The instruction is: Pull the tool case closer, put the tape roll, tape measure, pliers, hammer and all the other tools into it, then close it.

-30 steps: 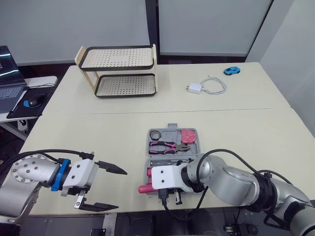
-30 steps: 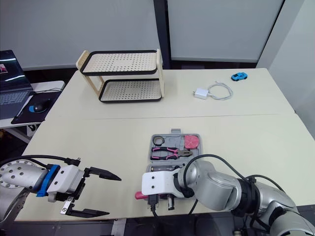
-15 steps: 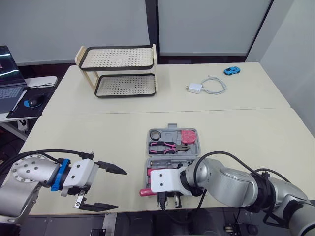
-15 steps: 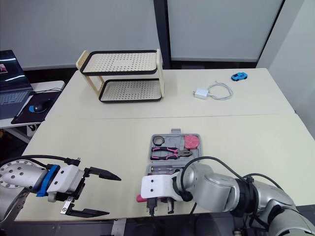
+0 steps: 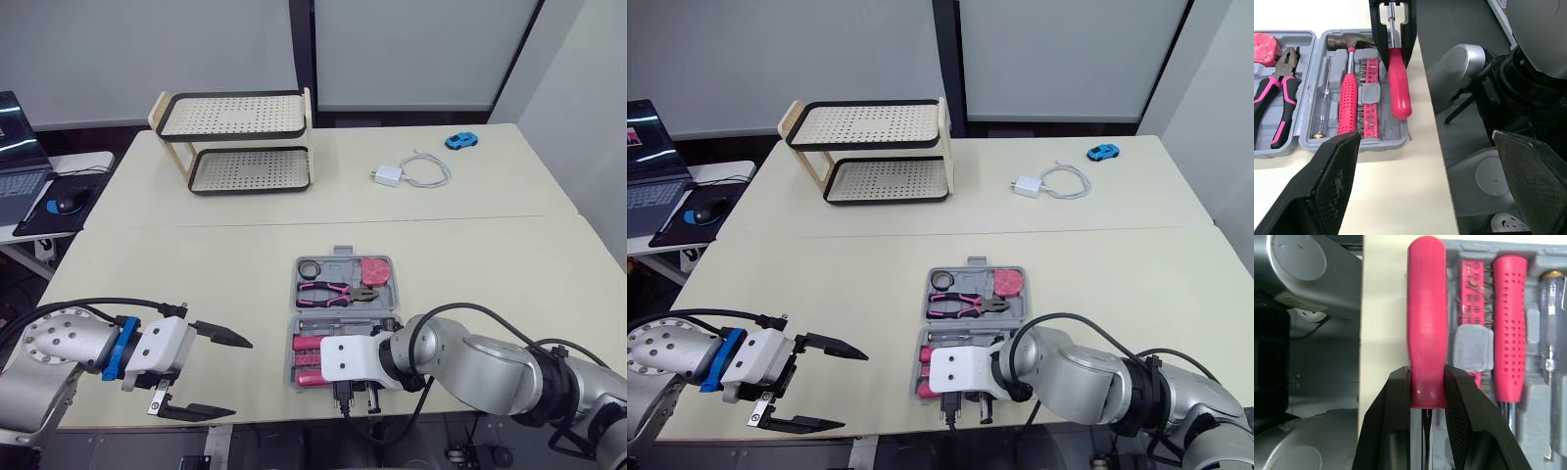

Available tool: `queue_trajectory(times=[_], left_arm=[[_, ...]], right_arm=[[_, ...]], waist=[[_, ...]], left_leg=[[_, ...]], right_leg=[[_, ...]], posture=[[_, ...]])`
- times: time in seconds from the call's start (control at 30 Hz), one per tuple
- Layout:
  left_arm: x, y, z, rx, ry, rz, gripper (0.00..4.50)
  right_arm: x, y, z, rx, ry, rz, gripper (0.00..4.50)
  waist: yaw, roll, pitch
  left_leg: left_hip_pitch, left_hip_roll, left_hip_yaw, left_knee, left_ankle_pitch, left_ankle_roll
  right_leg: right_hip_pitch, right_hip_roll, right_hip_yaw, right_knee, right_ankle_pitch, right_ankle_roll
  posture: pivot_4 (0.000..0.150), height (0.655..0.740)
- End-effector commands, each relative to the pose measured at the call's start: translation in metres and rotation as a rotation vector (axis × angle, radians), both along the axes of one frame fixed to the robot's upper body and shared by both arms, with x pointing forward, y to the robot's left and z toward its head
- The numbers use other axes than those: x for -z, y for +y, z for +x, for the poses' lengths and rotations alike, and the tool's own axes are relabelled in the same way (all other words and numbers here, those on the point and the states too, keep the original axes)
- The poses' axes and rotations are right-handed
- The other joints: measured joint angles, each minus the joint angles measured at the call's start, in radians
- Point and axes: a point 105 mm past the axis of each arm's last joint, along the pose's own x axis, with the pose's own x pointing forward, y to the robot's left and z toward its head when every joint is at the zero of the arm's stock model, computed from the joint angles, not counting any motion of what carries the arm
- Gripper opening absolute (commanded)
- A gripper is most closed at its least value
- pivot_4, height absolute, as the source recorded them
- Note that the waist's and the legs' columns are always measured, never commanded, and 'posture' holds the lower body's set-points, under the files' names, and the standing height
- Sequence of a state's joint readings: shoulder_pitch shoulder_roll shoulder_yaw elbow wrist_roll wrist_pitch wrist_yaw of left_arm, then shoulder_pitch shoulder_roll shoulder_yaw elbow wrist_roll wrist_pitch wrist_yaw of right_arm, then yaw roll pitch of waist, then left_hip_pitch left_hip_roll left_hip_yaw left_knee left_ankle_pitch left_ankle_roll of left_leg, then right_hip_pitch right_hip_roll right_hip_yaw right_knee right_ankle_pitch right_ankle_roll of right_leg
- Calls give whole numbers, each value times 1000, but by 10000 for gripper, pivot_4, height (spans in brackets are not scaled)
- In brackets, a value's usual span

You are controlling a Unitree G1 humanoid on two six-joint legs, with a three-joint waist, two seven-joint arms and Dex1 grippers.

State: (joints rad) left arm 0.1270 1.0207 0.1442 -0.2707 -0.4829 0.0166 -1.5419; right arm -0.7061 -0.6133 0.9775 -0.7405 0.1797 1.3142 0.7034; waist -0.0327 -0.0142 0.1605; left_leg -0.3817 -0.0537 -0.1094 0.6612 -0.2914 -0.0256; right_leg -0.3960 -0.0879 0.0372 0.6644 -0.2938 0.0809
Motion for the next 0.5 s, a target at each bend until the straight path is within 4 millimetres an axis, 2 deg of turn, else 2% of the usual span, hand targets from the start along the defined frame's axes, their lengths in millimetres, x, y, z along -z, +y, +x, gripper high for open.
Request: queue_trajectory(times=[0.03, 0.5], left_arm=[[-2, 0, -2, 13, -8, 11, 45000], [-2, 2, -2, 13, -9, 16, 45000]], right_arm=[[-9, 6, -2, -22, -31, 50, 6038], [-3, 13, -1, -5, -47, 69, 6038]], waist=[[0, 0, 0], [0, 0, 0]], left_leg=[[0, 0, 0, 0, 0, 0], [0, 0, 0, 0, 0, 0]], right_leg=[[0, 0, 0, 0, 0, 0], [0, 0, 0, 0, 0, 0]], posture=[[1500, 7400], [1500, 7400]])
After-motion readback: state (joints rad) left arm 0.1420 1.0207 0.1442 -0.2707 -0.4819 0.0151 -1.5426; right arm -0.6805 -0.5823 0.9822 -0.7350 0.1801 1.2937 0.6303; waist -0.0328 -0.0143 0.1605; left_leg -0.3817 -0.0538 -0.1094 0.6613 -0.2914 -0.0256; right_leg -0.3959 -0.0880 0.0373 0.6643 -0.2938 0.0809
